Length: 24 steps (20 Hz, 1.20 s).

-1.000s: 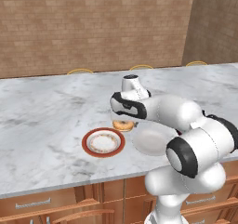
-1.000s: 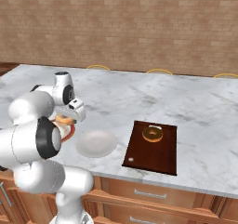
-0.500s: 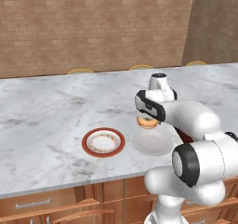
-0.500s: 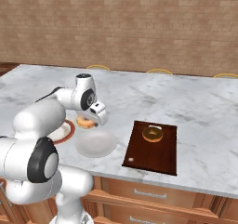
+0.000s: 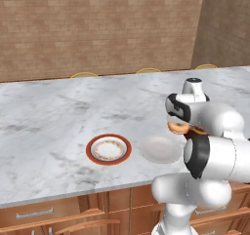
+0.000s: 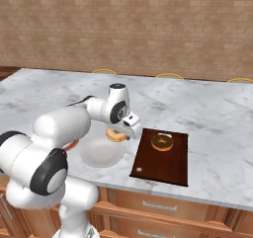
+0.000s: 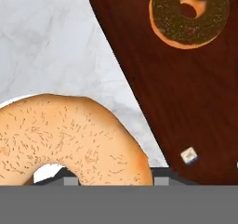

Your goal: Move the dessert items from the plates to the tray.

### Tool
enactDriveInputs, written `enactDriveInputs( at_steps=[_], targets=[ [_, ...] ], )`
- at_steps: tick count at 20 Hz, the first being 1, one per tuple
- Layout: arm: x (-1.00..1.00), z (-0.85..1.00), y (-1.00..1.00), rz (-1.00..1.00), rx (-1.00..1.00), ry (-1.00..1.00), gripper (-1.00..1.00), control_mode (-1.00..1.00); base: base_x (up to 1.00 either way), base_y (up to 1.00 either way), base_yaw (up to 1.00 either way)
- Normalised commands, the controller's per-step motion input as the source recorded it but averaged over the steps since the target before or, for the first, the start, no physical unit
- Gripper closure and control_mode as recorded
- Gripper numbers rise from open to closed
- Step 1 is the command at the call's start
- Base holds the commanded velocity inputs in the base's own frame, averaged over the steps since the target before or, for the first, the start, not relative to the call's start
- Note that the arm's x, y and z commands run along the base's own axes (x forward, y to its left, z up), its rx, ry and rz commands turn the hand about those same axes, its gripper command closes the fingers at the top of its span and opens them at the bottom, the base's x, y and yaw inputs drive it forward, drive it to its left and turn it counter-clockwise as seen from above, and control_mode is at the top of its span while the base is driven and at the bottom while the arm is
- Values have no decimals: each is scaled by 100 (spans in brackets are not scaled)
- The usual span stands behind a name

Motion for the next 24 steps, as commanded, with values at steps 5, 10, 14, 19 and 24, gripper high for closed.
enactDriveInputs(
  at_steps=[5, 10, 14, 19, 24],
  targets=[
    [7, -18, -100, -6, 1, 12, 100, -100, 0, 0, 0],
    [-2, -26, -100, -8, 1, 6, 100, -100, 0, 0, 0],
    [-12, -30, -84, -1, 3, 0, 100, -100, 0, 0, 0],
    [-42, -46, 0, 3, 0, -1, 100, -100, 0, 0, 0],
    [-20, -48, 0, 9, 0, -3, 100, -100, 0, 0, 0]
  ],
)
